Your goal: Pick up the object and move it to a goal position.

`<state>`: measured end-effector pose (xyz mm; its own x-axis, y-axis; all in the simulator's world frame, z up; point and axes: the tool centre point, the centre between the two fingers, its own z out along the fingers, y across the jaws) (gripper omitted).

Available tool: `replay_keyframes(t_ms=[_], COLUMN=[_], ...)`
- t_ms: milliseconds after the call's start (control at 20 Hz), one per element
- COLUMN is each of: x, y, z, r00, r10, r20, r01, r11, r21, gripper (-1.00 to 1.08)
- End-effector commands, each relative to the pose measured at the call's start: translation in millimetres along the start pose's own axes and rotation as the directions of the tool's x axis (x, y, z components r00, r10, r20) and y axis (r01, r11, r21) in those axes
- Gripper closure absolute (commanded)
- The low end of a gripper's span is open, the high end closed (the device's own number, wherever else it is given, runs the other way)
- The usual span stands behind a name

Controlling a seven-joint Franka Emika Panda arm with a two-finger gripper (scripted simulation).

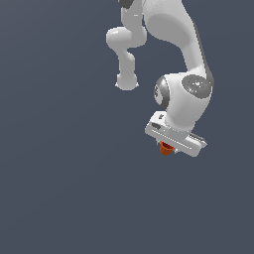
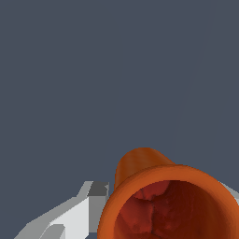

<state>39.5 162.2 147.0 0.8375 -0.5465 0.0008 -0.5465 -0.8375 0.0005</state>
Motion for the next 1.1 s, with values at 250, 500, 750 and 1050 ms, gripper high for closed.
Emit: replay_keyframes(t_ms=[250, 500, 750, 1050], x=[-3.8, -4.7, -5.1, -4.6], y=[-48.0, -66.7, -77.3, -80.9], z=[-26.3, -36.0, -41.4, -43.0], r00=[1.000, 1.000, 1.000, 1.000], r10=[0.001, 0.001, 0.001, 0.001], r20=[0.000, 0.000, 0.001, 0.001], r01=[-0.001, -0.001, -0.001, -0.001], r11=[1.000, 1.000, 1.000, 1.000], r21=[0.000, 0.000, 0.000, 0.000], gripper=[1.08, 1.08, 1.08, 1.08])
